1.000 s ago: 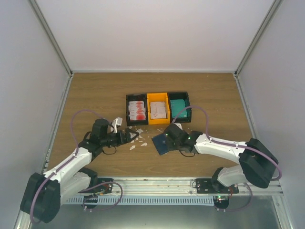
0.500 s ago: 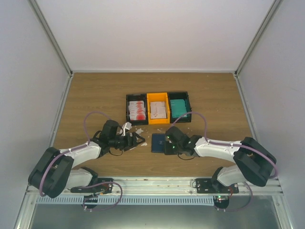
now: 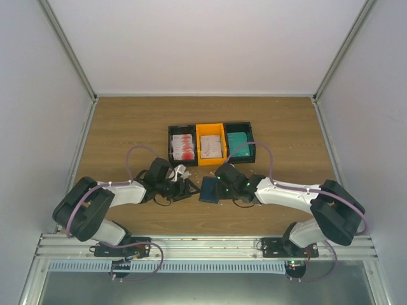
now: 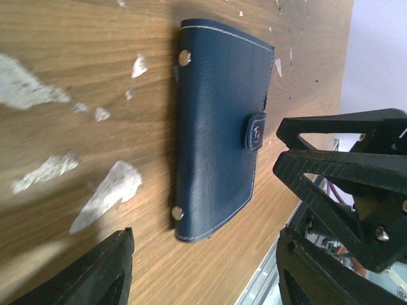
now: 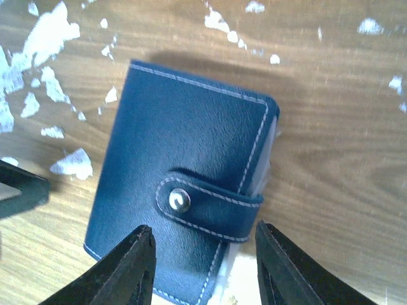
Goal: Put the credit cards into the card holder
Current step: Open the card holder at the center of the board.
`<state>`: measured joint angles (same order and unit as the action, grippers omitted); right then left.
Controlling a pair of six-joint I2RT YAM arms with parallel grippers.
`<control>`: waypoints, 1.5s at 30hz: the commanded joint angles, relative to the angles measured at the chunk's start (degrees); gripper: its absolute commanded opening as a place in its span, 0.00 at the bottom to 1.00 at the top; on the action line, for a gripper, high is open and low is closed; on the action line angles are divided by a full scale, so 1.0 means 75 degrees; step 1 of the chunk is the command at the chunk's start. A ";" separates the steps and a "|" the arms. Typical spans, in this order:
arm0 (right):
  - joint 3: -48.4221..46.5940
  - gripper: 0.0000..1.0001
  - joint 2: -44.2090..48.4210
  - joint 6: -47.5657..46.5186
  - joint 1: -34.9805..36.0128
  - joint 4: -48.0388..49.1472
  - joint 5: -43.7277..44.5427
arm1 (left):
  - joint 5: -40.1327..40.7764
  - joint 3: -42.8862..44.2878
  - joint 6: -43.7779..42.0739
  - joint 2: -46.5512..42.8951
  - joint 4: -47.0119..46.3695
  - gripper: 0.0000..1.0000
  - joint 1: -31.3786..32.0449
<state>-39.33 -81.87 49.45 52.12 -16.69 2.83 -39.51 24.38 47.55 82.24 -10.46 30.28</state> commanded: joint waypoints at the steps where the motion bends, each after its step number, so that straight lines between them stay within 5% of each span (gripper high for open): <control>1: -0.0420 0.45 -0.0301 -0.0155 0.0059 -0.0296 0.0510 | 0.0142 0.0467 -0.0324 0.0474 -0.0189 0.60 0.0251; 19: 0.0798 0.49 -0.0464 -0.0721 -0.0492 0.1993 -0.1451 | 0.0060 0.0616 -0.0582 0.2105 -0.0795 0.47 0.0345; 29: 0.0466 0.50 -0.0251 -0.0726 -0.0506 0.1220 -0.0714 | -0.0130 0.0651 -0.0722 0.1888 -0.0862 0.01 0.0345; 37: -0.0266 0.64 -0.0319 -0.0820 -0.0055 0.0408 0.0056 | -0.0533 0.0685 -0.0629 0.1464 -0.0774 0.00 0.0351; 45: -0.0653 0.65 -0.0871 -0.0674 0.0160 -0.0008 0.0481 | -0.0590 0.0678 -0.0602 0.1153 -0.0638 0.00 0.0357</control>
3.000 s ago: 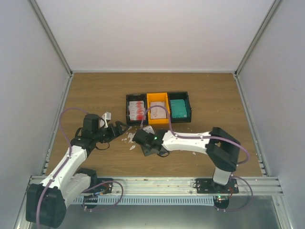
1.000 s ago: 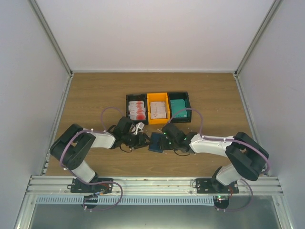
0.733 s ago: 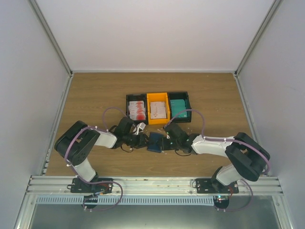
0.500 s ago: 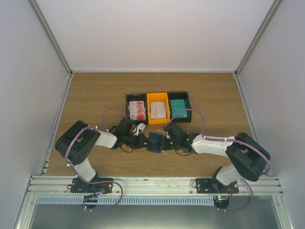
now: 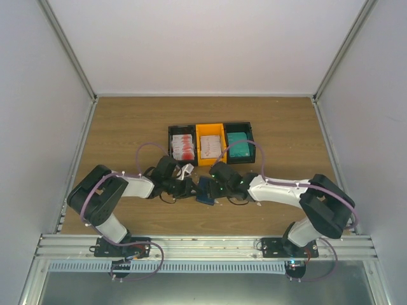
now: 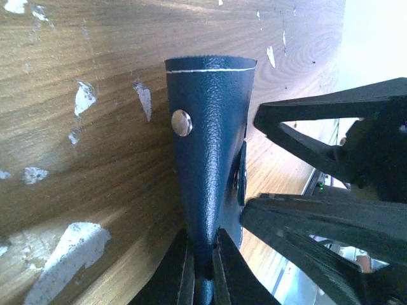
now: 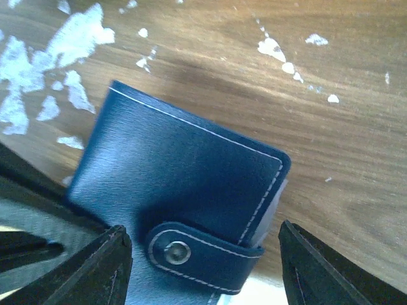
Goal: Put the credit cards into the card holder
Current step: Open the card holder at the center of the board.
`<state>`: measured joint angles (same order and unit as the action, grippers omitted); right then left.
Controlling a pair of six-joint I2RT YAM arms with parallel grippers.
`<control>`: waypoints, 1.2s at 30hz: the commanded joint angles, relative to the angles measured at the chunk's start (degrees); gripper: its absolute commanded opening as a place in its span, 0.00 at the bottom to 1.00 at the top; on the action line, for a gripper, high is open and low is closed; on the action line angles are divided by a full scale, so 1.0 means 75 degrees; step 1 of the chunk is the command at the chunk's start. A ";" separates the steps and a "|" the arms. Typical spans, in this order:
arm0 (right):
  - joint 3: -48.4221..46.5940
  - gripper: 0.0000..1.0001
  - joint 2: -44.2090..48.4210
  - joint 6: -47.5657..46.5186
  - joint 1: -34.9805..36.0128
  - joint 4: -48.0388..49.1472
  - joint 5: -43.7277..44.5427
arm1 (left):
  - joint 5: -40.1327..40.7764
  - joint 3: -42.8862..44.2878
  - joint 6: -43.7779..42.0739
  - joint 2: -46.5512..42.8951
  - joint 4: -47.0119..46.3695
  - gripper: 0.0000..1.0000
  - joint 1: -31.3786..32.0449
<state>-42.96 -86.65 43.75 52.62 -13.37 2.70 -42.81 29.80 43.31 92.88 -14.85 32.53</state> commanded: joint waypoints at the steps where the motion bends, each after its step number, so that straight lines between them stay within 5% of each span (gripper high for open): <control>1: -0.0143 0.64 -0.0210 0.0126 0.0091 -0.0508 0.0574 | -0.0134 -0.0053 -0.0040 -0.0283 -0.0033 0.00 0.0057; 13: 0.0037 0.45 0.0556 0.1495 0.0097 -0.2327 0.2326 | 0.0088 -0.0100 -0.0100 -0.0478 0.0152 0.00 0.0057; 26: 0.0416 0.54 0.0856 0.0712 0.0085 -0.0260 0.0569 | 0.0105 -0.0118 -0.0083 -0.0470 0.0152 0.00 0.0068; 36: 0.0319 0.30 0.0299 0.0940 0.0077 -0.0631 0.0837 | 0.0149 -0.0183 -0.0045 -0.0419 0.0122 0.00 0.0092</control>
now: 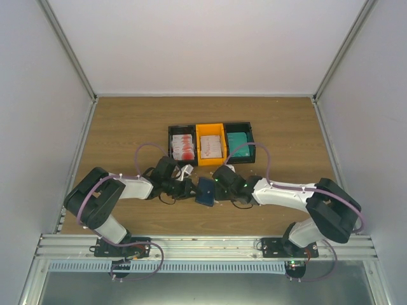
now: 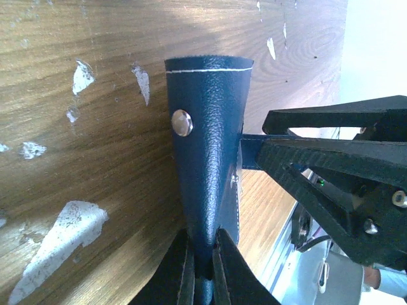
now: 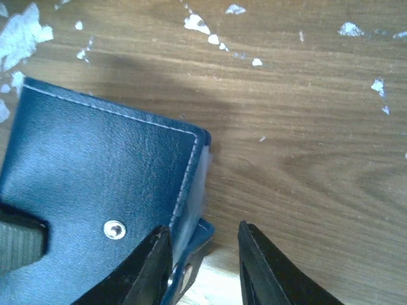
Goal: Put the credit cards into the card holder
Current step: Open the card holder at the center of the board.
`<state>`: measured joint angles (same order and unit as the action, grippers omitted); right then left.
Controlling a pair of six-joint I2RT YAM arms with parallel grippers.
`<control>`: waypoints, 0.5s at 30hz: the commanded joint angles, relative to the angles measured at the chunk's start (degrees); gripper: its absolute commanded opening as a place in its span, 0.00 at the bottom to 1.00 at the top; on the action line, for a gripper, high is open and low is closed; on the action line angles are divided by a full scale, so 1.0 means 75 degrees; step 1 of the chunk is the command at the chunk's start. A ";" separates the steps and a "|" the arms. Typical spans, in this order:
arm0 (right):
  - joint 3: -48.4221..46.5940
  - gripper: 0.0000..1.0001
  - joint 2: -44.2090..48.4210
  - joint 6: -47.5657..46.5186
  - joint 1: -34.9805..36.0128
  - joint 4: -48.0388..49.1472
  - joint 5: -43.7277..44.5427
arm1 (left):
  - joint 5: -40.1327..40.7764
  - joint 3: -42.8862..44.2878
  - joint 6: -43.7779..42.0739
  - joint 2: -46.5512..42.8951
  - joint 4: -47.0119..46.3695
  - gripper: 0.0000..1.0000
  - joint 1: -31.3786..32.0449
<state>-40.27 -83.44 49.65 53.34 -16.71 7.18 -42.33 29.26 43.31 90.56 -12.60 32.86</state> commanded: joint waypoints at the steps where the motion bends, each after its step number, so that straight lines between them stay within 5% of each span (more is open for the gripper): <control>1: -0.0051 0.25 -0.0150 0.0180 -0.0015 -0.0259 0.0269 | 0.0088 -0.0115 -0.0050 -0.0105 -0.0188 0.00 0.0048; 8: 0.0069 0.06 -0.0138 0.0184 -0.0022 -0.0088 0.0018 | 0.0159 -0.0171 -0.0054 -0.0087 -0.0252 0.05 0.0048; 15: 0.0112 0.01 0.0409 0.0142 -0.0129 -0.0162 0.0021 | 0.0713 -0.0352 -0.0021 -0.0414 -0.0082 0.47 0.0048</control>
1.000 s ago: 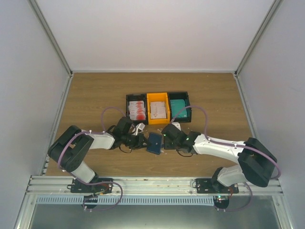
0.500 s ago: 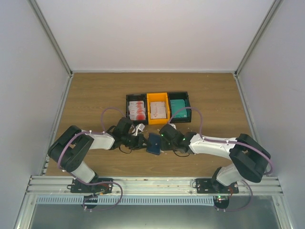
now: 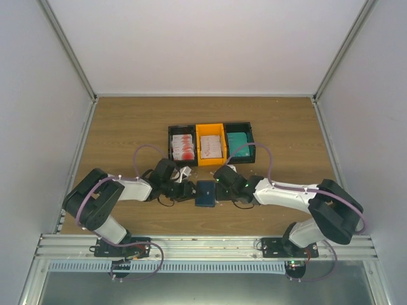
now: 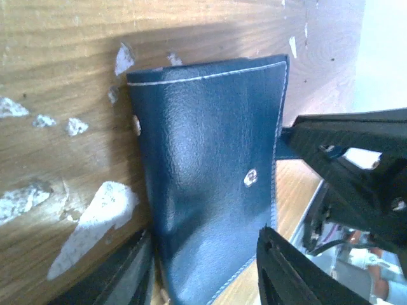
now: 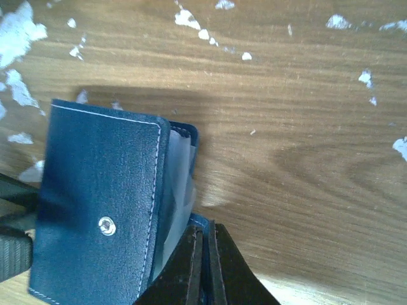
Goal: Put the credit cards into the card holder
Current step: Open the card holder at the center of the board.
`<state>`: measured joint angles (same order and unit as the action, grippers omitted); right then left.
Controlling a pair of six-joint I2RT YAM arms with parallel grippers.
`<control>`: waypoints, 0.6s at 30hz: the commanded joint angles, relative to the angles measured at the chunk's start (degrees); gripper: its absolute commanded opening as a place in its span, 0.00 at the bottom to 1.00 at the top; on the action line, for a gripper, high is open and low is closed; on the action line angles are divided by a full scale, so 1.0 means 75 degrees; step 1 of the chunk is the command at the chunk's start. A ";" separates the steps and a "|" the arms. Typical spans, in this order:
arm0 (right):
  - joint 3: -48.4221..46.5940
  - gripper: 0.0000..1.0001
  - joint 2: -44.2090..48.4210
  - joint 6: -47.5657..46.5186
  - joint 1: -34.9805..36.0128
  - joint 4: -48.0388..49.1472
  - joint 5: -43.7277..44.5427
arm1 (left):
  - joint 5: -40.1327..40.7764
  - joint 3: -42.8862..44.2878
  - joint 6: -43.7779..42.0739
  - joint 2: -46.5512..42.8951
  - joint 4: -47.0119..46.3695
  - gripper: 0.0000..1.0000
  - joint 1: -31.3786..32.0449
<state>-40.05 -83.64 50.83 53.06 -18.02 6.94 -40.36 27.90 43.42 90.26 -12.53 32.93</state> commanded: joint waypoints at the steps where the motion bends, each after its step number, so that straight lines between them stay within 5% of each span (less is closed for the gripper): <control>1: 0.0079 0.00 0.0536 -0.0026 -0.0115 -0.0011 0.0033 | 0.0546 -0.0189 -0.0035 -0.0452 -0.0028 0.52 0.0039; 6: 0.0037 0.01 0.1036 -0.0090 -0.0183 -0.0127 -0.0184 | 0.0940 -0.0331 0.0111 -0.1389 0.0290 0.81 0.0039; 18: -0.0507 0.01 0.1170 -0.0413 -0.0183 0.0331 -0.1094 | 0.2101 -0.0333 0.0040 -0.3119 0.1320 0.93 0.0017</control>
<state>-40.84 -75.42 49.28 51.94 -18.28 2.20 -27.53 25.91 44.34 69.63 -3.97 32.97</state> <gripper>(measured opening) 0.033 0.913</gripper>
